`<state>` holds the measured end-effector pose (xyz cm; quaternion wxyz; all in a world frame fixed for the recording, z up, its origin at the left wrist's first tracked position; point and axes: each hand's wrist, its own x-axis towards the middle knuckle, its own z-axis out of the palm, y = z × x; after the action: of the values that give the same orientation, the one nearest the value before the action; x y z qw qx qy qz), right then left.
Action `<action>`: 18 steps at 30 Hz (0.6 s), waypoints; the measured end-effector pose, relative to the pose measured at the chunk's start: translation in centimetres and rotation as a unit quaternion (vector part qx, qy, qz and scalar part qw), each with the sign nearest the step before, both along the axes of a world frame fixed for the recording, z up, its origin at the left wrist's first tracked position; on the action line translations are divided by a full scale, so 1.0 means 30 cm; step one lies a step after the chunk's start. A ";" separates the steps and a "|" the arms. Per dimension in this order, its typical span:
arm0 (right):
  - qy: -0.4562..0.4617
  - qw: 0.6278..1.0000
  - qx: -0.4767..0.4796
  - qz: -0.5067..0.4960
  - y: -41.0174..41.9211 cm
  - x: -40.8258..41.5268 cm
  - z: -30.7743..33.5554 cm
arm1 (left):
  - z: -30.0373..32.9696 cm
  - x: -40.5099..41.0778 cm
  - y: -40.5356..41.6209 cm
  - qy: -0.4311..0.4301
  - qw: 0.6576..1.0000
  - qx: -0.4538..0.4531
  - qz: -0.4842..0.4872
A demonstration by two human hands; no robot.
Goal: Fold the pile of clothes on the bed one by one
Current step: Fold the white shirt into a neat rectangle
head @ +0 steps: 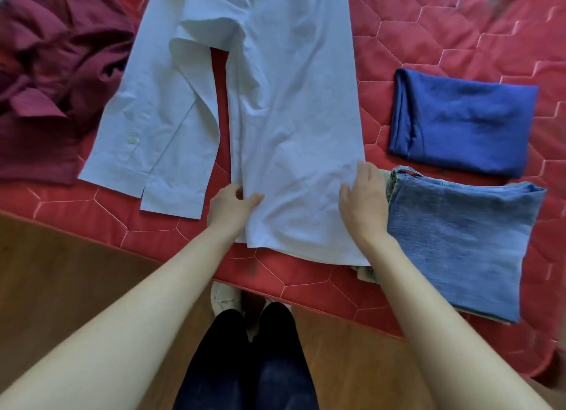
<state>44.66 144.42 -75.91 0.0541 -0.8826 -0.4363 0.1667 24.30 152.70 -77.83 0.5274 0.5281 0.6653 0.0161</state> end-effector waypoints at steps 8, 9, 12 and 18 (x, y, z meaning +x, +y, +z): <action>-0.001 0.996 -0.080 -0.048 0.080 0.072 -0.048 | 0.040 -0.068 -0.004 -0.019 0.986 0.068 0.151; -0.001 0.995 -0.087 -0.046 0.070 0.060 -0.055 | 0.032 -0.081 -0.031 0.014 0.987 0.068 0.142; 0.017 0.995 -0.074 -0.065 0.036 0.020 -0.070 | 0.001 -0.087 -0.074 0.046 0.990 0.044 0.122; 0.134 0.975 -0.060 -0.166 -0.045 -0.056 -0.068 | -0.016 -0.092 -0.063 0.019 0.996 0.016 0.081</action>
<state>42.99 143.06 -77.95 0.0858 -0.9138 -0.2619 0.2984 21.55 150.81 -78.32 0.5031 0.4815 0.7151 0.0595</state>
